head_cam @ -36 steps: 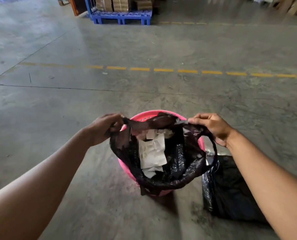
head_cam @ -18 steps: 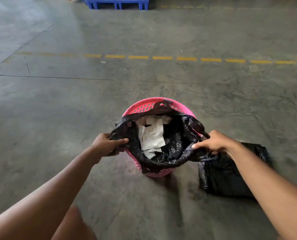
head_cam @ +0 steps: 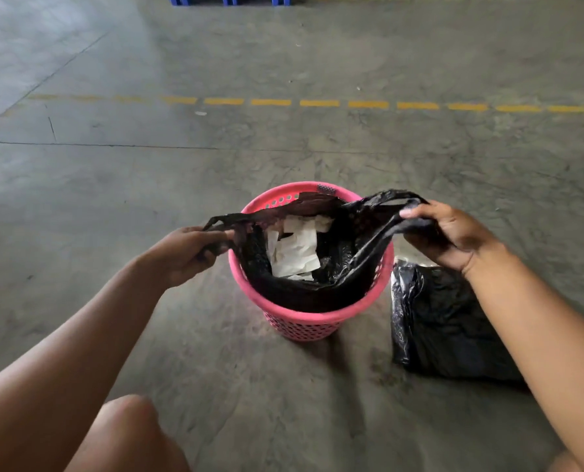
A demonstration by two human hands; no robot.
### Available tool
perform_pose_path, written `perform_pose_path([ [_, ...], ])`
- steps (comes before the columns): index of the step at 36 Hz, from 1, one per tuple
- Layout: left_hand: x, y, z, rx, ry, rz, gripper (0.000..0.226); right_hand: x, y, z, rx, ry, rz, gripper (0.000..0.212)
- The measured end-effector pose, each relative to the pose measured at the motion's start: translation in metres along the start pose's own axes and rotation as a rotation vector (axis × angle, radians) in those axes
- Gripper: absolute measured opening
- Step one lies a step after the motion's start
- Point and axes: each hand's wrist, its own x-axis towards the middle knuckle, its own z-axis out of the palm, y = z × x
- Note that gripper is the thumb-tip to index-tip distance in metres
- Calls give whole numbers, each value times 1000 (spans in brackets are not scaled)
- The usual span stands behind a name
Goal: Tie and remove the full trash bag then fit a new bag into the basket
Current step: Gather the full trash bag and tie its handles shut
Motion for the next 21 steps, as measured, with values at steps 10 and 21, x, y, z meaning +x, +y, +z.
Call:
perform_pose_path([
  [10, 10, 8, 8, 101, 392, 382, 24, 25, 13, 23, -377, 371, -162, 7],
  [21, 16, 47, 65, -10, 113, 628, 23, 39, -28, 71, -732, 455, -660, 29],
])
